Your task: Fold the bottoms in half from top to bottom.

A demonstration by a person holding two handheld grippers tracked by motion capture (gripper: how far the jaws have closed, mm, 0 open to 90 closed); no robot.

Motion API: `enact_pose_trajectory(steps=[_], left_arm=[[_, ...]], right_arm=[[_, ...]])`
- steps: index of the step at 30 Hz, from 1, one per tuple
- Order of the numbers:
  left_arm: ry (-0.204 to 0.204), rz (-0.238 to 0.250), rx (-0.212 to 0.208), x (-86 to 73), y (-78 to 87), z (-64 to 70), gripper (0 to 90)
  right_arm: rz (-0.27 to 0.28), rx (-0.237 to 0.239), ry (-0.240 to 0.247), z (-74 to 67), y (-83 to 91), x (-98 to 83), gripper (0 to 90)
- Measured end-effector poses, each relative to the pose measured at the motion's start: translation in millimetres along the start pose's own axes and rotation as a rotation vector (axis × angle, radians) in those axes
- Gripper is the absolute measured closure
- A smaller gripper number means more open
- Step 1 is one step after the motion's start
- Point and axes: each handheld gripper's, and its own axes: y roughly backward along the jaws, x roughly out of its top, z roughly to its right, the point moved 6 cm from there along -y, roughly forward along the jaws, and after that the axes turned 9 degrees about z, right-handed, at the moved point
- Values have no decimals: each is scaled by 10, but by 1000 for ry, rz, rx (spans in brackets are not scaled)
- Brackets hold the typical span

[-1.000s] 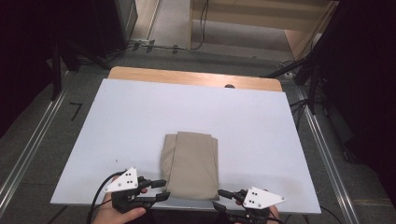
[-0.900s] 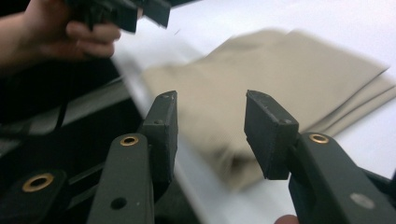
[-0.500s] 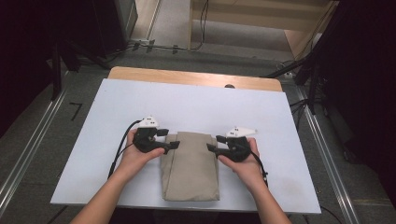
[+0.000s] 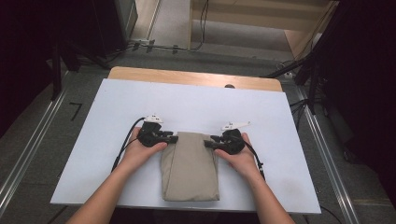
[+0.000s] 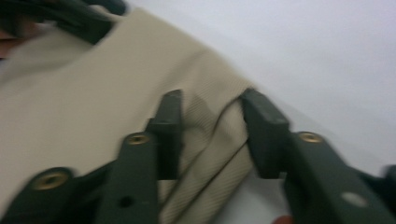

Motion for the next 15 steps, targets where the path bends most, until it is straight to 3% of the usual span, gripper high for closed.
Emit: enact_pose_trajectory(steps=[2,5,7,12,15], left_arm=[[-43,-4,-2,13,-9,38,795],[-47,28,-8,83,3,30,838],[-48,56,0,188,24,-14,843],[-74,152,9,561,101,-71,843],[-93,210,28,827,130,-109,831]], right_arm=[[-1,15,8,-21,-8,7,756],[-6,-6,38,-17,6,69,792],[19,-28,60,-2,35,164,795],[100,-78,100,48,153,516,796],[157,-109,96,103,213,751,781]])
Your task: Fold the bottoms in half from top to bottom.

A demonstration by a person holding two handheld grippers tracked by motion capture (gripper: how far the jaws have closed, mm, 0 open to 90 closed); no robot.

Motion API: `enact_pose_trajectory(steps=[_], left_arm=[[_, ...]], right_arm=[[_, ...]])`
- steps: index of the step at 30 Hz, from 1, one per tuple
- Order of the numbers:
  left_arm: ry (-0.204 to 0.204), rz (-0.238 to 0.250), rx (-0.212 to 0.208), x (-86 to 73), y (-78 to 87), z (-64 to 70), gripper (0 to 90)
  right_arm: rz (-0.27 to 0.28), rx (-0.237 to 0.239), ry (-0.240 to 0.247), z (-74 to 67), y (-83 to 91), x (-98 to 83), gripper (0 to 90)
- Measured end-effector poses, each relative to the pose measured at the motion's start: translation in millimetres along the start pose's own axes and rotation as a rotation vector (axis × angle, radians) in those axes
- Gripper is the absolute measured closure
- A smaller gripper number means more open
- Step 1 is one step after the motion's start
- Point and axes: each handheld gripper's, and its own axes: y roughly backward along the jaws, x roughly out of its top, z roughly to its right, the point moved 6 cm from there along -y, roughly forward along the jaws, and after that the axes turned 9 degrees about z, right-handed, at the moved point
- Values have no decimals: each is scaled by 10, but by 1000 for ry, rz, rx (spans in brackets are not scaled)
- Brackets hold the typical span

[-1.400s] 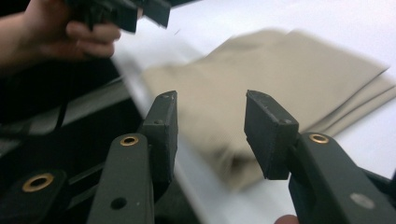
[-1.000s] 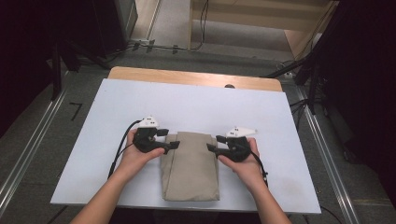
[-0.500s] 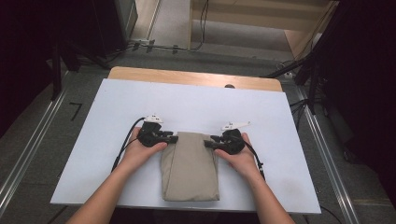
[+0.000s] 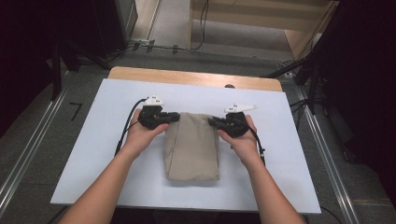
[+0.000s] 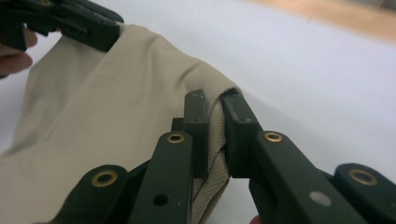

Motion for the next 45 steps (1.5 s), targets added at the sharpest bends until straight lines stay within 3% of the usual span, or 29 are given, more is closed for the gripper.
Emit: enact_pose_trajectory(steps=[1,2,3,6,8,9,13,15,18,22,24,32,36,40,43,45], left_arm=[[-26,55,53,103,-8,-61,783],[-28,95,80,172,-8,-109,636],[-14,104,93,210,-6,-140,501],[32,107,119,273,69,-210,287],[61,107,87,254,163,-205,173],[52,115,56,229,212,-190,139],[69,153,-48,112,423,-114,65],[71,177,-77,40,541,-70,57],[76,183,-89,-97,700,-13,35],[49,188,-77,-277,898,38,34],[56,197,-70,-366,1000,54,34],[57,185,-71,-803,1389,178,0],[73,193,-58,-990,1583,180,0],[78,207,-29,-1064,1786,144,0],[73,218,-5,-1109,1950,113,0],[89,222,10,-1158,2028,79,0]], right_arm=[[22,-10,-11,29,2,55,726],[60,-30,-41,85,7,144,554],[71,-50,-64,135,14,203,413],[81,-100,-114,247,109,285,210],[92,-103,-109,271,200,274,142],[104,-101,-98,283,273,250,132],[129,-80,-69,285,502,100,64],[131,-71,-63,264,602,-5,0],[142,-50,-49,223,743,-167,0],[163,-35,-44,171,942,-375,0],[180,-31,-55,164,1030,-454,0],[189,-68,-12,96,1395,-804,0],[205,-88,-37,96,1581,-967,0],[191,-131,-41,174,1753,-1129,0],[233,-138,-68,234,1925,-1143,0],[225,-164,-51,265,1974,-1187,0]])
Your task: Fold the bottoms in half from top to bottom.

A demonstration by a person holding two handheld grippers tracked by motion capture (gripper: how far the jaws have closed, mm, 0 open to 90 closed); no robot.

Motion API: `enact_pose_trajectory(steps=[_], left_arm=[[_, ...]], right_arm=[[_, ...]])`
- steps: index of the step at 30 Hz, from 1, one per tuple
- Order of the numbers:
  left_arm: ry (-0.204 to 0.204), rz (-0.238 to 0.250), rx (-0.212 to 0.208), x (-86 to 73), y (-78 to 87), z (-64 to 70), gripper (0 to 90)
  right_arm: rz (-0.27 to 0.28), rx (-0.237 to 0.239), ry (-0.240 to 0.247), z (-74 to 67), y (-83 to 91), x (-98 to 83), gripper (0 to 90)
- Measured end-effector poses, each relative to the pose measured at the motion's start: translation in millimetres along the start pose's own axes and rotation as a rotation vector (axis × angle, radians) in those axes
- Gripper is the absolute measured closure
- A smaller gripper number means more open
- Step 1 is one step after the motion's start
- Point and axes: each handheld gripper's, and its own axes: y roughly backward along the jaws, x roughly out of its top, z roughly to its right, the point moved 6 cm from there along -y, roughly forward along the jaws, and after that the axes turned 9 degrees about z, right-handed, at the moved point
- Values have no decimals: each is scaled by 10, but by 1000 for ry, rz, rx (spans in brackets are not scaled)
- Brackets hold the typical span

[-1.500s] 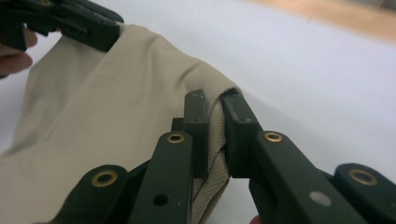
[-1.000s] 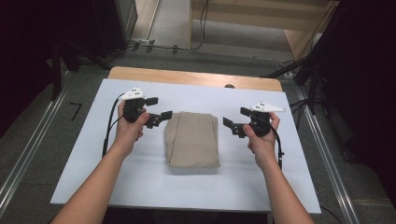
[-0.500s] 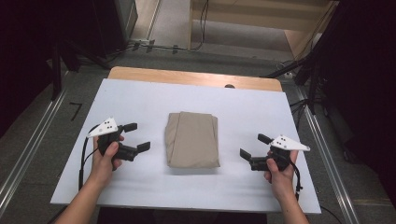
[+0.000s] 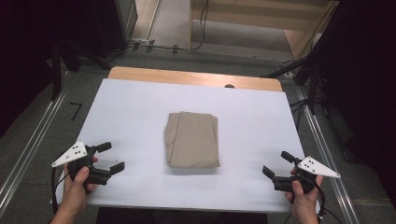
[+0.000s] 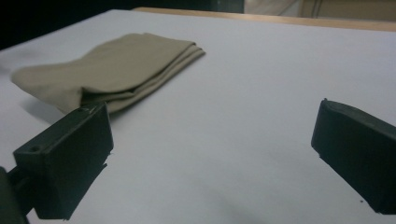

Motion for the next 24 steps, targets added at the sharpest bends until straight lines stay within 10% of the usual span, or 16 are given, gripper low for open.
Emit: enact_pose_trajectory(steps=[24], left_arm=[[43,-11,1,-134,14,-50,0]], right_arm=[[-40,9,-9,63,-101,-208,0]])
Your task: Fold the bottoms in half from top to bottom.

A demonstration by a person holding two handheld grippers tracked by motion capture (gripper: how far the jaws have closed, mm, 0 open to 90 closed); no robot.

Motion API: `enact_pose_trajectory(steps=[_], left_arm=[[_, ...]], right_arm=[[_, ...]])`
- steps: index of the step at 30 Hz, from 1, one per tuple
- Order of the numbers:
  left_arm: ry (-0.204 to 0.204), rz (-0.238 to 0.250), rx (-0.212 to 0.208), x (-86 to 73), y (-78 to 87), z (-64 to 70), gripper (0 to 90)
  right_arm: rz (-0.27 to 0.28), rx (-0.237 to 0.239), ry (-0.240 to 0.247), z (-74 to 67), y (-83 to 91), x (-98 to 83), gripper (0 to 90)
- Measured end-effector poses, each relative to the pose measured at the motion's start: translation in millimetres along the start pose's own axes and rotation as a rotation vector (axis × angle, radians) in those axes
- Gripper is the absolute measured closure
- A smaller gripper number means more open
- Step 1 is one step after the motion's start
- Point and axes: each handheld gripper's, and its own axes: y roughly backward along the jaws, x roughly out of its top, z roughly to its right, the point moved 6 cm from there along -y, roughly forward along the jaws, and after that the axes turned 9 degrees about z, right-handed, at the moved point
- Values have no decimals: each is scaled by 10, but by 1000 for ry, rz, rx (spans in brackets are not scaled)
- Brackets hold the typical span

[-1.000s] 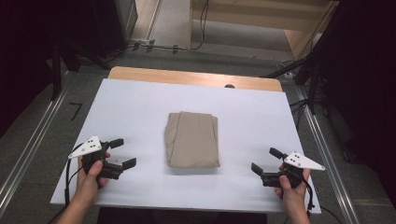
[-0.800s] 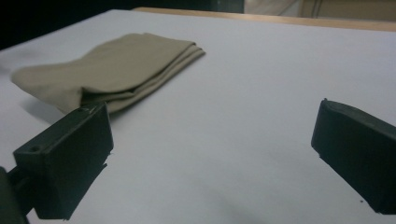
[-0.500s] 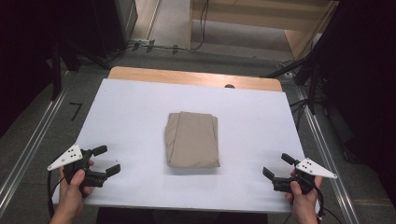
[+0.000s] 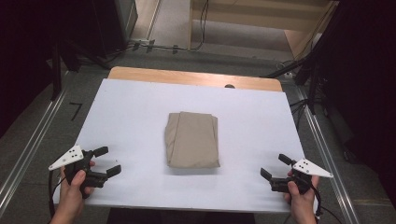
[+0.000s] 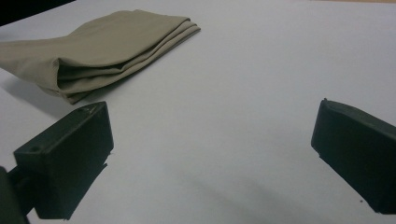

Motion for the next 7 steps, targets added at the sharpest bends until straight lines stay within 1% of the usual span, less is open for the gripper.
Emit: enact_pose_trajectory(steps=[4,7], left_arm=[[-5,-9,1,-5,-4,2,0],[-4,-16,0,-9,-14,0,0]], right_arm=[[-4,-3,4,-4,-7,-4,0],[-9,1,-3,-8,-6,-7,0]])
